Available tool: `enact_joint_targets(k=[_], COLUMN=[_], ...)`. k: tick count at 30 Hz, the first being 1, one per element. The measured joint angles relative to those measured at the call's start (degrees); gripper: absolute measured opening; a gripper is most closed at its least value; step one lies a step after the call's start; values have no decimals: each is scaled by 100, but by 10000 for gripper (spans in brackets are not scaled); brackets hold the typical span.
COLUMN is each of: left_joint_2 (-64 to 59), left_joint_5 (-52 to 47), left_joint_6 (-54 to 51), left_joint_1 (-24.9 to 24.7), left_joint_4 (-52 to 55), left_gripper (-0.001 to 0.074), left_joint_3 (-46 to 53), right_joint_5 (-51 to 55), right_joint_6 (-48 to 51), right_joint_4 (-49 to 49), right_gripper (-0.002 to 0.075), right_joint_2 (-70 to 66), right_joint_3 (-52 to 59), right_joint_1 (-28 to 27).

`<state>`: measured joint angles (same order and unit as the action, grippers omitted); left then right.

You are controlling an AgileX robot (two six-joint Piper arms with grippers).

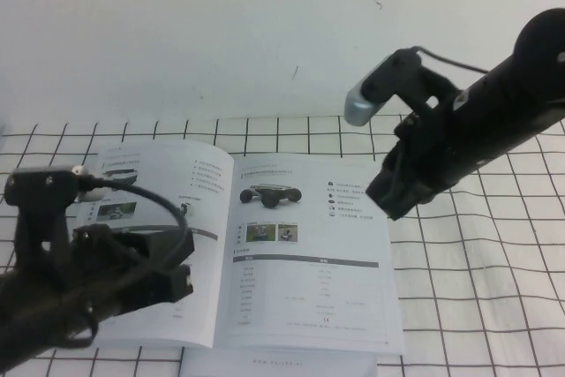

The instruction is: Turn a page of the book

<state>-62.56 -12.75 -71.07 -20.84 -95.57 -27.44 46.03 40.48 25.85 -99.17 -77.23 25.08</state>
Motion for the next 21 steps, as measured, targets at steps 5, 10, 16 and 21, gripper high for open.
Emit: enact_joint_targets(k=[5, 10, 16, 21], left_joint_2=[1417, 2638, 3448, 3646], left_joint_5=[-591, -717, -985, -1366], left_joint_6=[-511, -371, 378, 591], left_joint_1=[0, 0, 0, 0], left_joint_4=[630, 1488, 2602, 3352], left_gripper=[-3, -3, -3, -3], left_joint_3=[3, 13, 41, 41], right_joint_5=[705, 899, 658, 144], right_joint_6=[-1198, -2331, -2884, -3503], right_joint_4=[-2157, -3761, -4142, -4478], right_gripper=[1, 0, 0, 0], right_joint_2=[771, 1731, 3060, 4433], right_joint_3=[20, 492, 1562, 2706], right_joint_1=[0, 0, 0, 0])
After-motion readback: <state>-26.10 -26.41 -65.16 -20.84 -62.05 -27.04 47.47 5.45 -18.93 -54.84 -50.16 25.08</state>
